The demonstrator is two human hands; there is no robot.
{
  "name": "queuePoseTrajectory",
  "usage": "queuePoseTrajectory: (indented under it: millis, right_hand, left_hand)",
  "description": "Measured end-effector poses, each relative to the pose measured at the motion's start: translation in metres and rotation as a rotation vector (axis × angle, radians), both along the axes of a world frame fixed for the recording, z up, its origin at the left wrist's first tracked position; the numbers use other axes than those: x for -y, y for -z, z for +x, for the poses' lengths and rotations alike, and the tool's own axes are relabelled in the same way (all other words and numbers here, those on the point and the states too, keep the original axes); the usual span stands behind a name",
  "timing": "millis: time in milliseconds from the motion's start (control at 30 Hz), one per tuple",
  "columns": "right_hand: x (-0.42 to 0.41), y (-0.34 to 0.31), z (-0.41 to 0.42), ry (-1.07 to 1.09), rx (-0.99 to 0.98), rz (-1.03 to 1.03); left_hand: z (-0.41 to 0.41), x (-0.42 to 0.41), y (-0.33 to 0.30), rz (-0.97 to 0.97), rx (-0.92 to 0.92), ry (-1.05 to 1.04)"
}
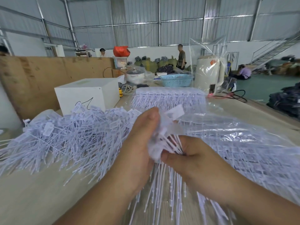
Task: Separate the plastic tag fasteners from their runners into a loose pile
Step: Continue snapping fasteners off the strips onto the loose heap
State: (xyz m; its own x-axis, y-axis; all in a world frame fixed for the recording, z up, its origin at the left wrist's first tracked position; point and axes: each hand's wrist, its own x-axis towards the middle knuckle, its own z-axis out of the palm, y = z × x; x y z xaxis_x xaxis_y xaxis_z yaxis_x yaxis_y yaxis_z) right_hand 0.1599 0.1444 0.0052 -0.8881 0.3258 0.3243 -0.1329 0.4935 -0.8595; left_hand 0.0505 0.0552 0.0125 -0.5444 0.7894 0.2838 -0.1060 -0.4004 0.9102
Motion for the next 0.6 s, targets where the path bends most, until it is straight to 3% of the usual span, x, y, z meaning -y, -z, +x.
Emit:
queuePoseTrajectory:
  millis: [133,400,500,600]
  right_hand:
    - [0.002,-0.001,-0.005,-0.041,-0.029,-0.091]
    - [0.009,0.013,-0.002,-0.193,0.289,-0.309]
    - [0.012,0.014,-0.004,-0.133,0.225,-0.317]
    - [0.014,0.013,-0.006,-0.093,0.133,-0.35]
  left_hand:
    - [0.014,-0.006,0.016,-0.089,-0.057,0.1]
    - [-0.019,-0.002,0.0,-0.099,0.083,-0.233]
    - [-0.027,0.001,-0.001,-0.059,0.132,-0.233]
    - [-0.011,0.0,0.004,-0.162,0.008,-0.084]
